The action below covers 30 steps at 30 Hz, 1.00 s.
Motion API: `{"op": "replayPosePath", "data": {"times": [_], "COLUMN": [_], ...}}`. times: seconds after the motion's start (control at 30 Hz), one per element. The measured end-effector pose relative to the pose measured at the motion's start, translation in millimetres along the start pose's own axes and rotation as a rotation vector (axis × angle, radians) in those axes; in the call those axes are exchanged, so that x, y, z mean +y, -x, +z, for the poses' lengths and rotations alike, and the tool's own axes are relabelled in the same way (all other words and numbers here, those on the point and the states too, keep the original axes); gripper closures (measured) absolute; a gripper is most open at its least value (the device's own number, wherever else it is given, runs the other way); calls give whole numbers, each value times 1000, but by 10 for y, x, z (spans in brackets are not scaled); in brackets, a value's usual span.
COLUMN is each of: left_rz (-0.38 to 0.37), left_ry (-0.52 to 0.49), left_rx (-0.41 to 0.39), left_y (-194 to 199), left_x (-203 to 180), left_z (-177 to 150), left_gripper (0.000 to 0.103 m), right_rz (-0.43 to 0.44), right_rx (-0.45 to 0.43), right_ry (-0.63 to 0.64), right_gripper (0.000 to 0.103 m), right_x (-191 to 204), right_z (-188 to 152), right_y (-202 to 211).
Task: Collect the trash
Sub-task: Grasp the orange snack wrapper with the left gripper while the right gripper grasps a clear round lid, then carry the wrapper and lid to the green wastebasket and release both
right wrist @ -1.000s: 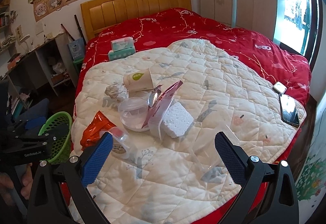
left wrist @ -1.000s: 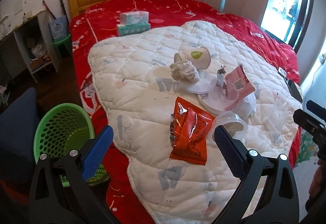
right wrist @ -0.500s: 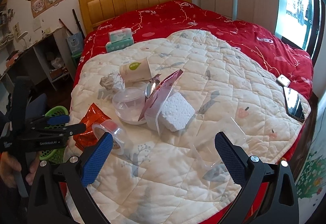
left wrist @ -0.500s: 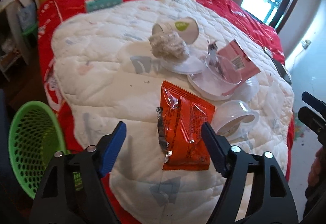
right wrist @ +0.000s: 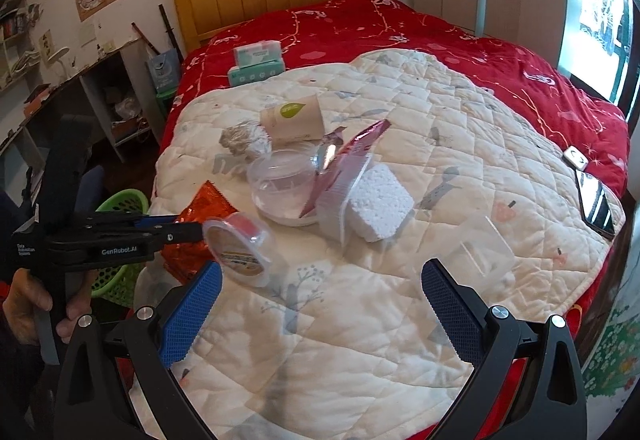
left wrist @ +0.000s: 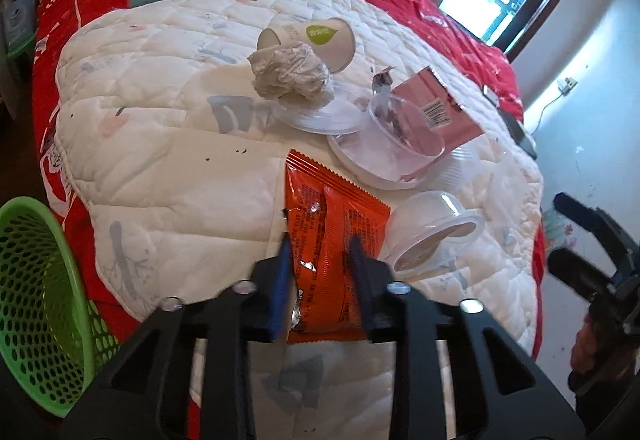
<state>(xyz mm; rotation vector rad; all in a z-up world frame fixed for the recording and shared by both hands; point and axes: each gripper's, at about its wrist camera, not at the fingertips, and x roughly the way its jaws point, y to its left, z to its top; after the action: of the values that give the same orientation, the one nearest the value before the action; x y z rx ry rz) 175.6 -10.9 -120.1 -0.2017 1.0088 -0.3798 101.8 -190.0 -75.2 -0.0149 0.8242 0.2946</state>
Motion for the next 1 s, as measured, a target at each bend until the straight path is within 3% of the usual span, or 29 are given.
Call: {"op": "replayPosePath", "data": {"times": [0.07, 0.1, 0.2, 0.53, 0.77, 1.0], "left_rz": [3, 2, 18, 34, 100, 167], "left_ry": [12, 18, 32, 103, 155, 225], "left_rx": [-22, -30, -51, -121, -208, -263], "left_y": [78, 113, 207, 524, 936, 1269], "left_x": [11, 17, 40, 290, 589, 997], "left_z": [-17, -27, -70, -171, -218, -289], "left_gripper": [87, 95, 98, 100, 100, 102], "right_rz": [19, 25, 39, 59, 40, 3], "right_rx": [4, 4, 11, 52, 85, 115], "right_ry": [1, 2, 6, -36, -59, -70], "right_gripper": [6, 6, 6, 6, 8, 35], "right_x": [57, 92, 198, 465, 582, 648], "right_z": [-4, -7, -13, 33, 78, 87], "right_y": [-18, -35, -98, -458, -779, -1013]}}
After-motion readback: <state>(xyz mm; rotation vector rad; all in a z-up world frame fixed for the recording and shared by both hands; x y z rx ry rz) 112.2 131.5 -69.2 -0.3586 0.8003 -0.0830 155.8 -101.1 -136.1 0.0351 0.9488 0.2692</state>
